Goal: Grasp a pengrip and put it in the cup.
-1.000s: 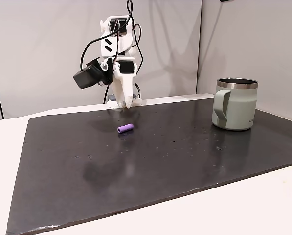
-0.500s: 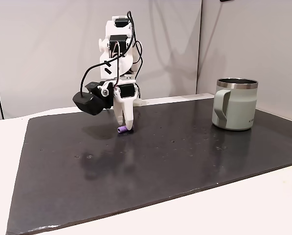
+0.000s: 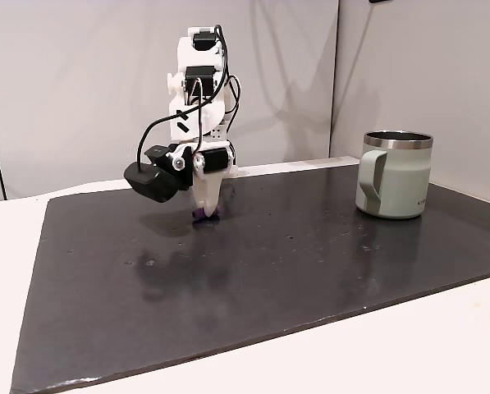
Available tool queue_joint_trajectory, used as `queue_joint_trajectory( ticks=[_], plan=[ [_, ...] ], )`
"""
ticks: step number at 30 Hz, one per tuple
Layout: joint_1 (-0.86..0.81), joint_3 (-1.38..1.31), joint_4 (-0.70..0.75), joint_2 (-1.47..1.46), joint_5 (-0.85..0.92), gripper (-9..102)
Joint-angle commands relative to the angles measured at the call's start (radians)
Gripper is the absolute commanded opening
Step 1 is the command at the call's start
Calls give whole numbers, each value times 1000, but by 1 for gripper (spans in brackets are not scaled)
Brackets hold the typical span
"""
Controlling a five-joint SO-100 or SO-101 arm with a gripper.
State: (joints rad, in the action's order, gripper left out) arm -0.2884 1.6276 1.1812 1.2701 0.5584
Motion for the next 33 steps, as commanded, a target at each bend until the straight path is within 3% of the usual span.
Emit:
queue_joint_trajectory(
  ticks=[1, 12, 23, 33],
  plan=[
    [6, -46, 46, 12, 0, 0],
    [216, -242, 304, 227, -181, 0],
    [592, -698, 555, 121, -420, 0],
    [831, -1022, 568, -12, -499, 0]
  ],
)
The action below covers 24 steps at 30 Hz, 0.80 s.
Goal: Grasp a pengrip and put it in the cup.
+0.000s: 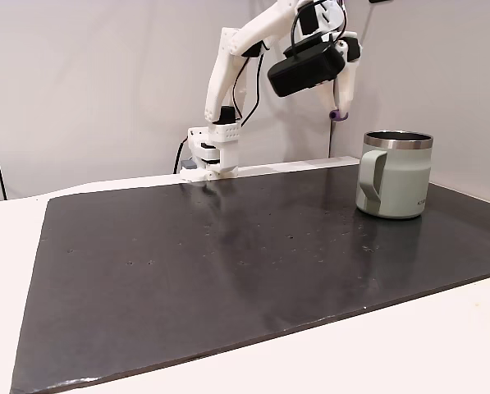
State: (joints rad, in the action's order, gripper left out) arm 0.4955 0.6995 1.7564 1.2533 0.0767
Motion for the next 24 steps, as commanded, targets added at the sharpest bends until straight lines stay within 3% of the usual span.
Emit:
queue_joint_trajectory(
  ticks=[1, 11, 21, 24],
  plan=[
    [63, -98, -26, 3, -21, 0],
    [135, -301, -126, -166, -44, 0],
    [147, -448, -137, -302, -48, 0],
    [147, -448, -127, -304, -46, 8]
  ],
)
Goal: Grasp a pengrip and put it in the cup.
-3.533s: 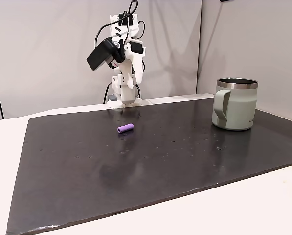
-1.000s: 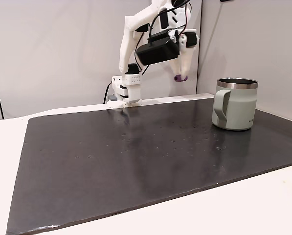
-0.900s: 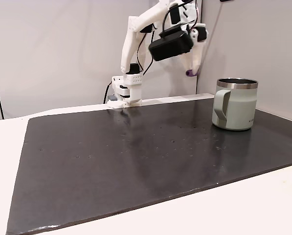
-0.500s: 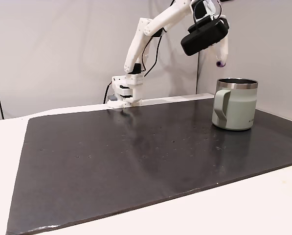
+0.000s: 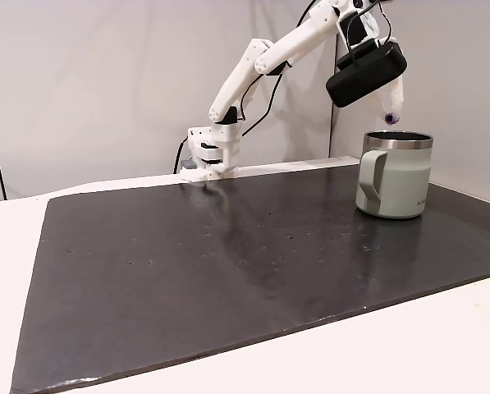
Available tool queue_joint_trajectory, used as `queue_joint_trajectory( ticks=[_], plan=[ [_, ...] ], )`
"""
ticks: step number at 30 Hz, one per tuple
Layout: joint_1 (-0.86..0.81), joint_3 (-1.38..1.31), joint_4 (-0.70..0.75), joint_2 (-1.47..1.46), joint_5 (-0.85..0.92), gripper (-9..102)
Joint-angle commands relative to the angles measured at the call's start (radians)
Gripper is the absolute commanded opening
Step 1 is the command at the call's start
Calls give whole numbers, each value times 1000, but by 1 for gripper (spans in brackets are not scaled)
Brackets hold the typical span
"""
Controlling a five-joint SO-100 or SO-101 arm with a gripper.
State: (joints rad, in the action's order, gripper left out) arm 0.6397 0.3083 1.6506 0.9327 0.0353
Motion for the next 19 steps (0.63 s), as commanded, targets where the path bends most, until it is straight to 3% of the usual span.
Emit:
queue_joint_trajectory(
  ticks=[1, 5, 19],
  plan=[
    [3, -61, -15, 17, 6, 14],
    [3, -80, 5, 20, 35, 30],
    [-2, -80, 31, 38, 46, 31]
  ],
)
